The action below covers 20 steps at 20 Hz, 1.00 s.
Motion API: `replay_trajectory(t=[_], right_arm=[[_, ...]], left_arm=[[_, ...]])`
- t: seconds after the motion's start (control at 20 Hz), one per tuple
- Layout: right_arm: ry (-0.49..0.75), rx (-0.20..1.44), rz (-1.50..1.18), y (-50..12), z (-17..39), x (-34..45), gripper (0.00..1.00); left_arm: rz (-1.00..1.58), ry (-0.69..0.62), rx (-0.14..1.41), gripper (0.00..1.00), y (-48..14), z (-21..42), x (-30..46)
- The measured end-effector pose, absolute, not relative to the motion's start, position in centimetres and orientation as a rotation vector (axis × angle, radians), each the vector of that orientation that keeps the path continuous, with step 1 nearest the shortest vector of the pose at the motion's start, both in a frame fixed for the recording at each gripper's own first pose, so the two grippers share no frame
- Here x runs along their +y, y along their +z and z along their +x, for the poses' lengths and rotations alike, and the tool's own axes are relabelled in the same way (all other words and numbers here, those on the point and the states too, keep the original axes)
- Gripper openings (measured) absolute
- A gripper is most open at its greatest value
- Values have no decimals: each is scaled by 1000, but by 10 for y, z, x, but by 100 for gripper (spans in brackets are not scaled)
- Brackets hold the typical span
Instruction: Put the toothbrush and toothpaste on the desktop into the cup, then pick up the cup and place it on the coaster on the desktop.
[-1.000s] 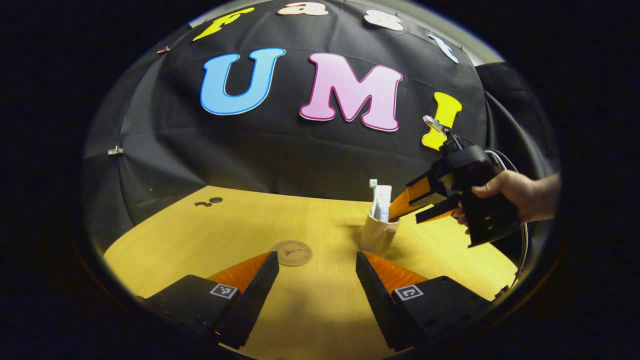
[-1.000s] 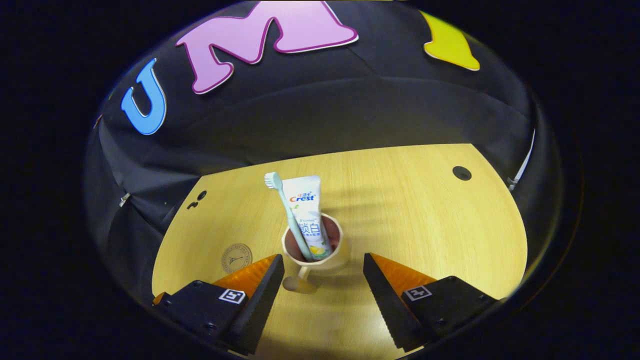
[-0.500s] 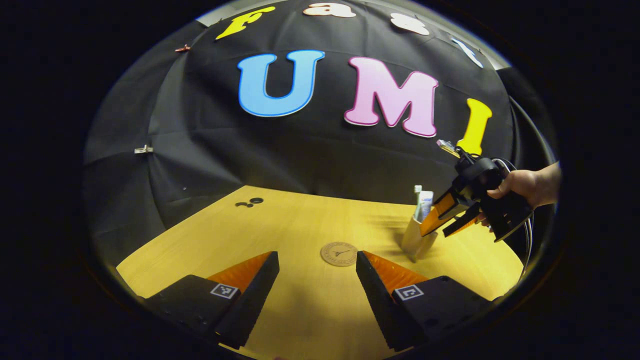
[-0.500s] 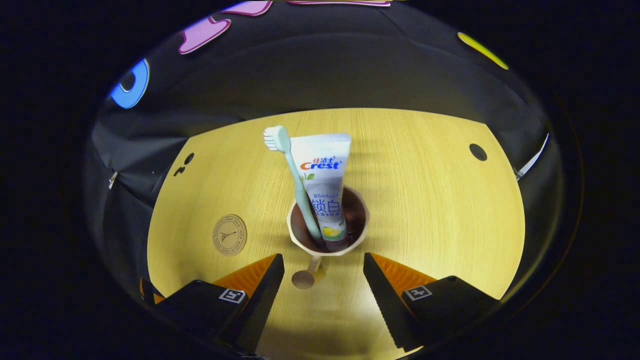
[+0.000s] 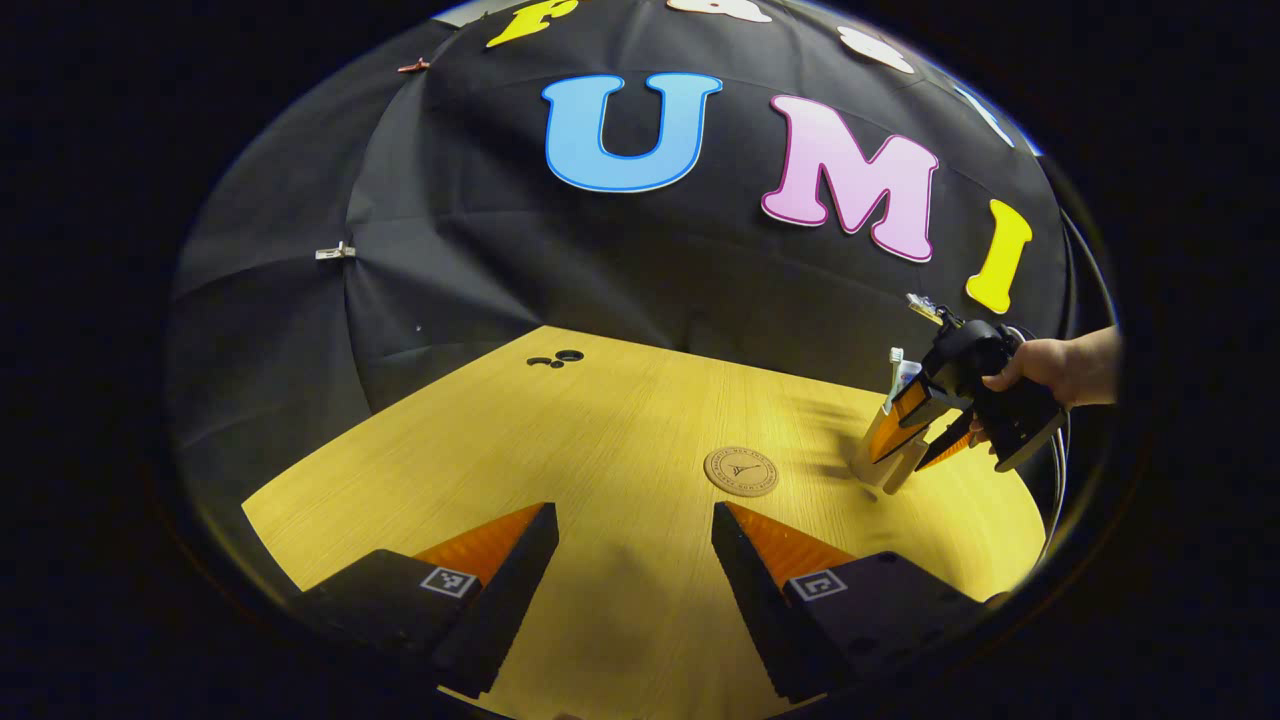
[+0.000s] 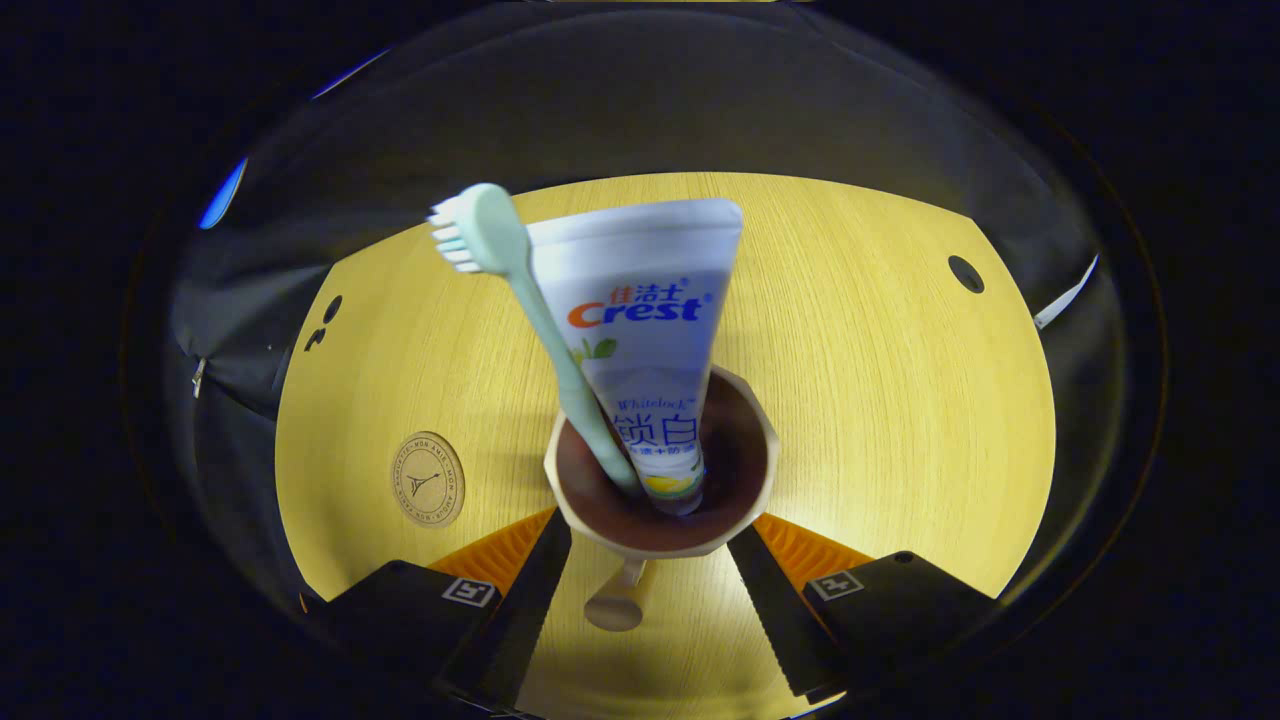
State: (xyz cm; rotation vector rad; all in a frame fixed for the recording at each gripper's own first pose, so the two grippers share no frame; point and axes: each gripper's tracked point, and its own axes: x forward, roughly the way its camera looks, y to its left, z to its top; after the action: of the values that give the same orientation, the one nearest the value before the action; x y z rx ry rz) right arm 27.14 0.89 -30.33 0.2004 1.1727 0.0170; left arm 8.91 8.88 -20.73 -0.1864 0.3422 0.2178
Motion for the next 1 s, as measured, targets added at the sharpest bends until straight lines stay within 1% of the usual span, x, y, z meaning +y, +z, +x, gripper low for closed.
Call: replay_trajectory(t=[0.15,0.25,0.3,0.35,0.4,0.45,0.55,0.6,0.65,0.7,0.75,0.8,0.85,0.9,0.95,1.0], right_arm=[[12,1209,205,-312,267,11,93],[8,1226,185,-319,265,10,88],[6,1235,178,-322,263,10,83],[12,1242,175,-324,262,11,86],[16,1245,158,-325,261,10,73],[19,1246,150,-325,261,9,73],[35,1253,152,-326,259,11,67],[36,1253,151,-325,259,12,58],[35,1251,142,-325,259,11,44],[39,1244,134,-327,260,9,39],[47,1245,129,-327,259,9,36],[50,1239,114,-324,260,7,37],[62,1230,92,-325,262,5,30],[78,1224,71,-328,260,6,28],[99,1215,49,-327,259,6,33],[112,1203,26,-327,259,5,32]], left_arm=[[-193,202,363,98,-214,84,85],[-200,183,376,98,-217,84,80],[-209,172,379,98,-217,84,76],[-216,166,378,98,-218,84,73],[-221,165,377,98,-217,83,71],[-225,165,377,98,-218,82,69],[-234,163,384,98,-220,81,64],[-238,161,389,98,-221,81,62],[-238,157,393,98,-222,79,60],[-236,153,396,98,-223,78,58],[-230,150,397,98,-223,79,57],[-225,148,398,98,-222,79,56],[-221,147,400,98,-224,78,55],[-221,146,403,97,-225,78,54],[-221,145,404,98,-226,78,53],[-221,145,404,98,-225,78,52]])
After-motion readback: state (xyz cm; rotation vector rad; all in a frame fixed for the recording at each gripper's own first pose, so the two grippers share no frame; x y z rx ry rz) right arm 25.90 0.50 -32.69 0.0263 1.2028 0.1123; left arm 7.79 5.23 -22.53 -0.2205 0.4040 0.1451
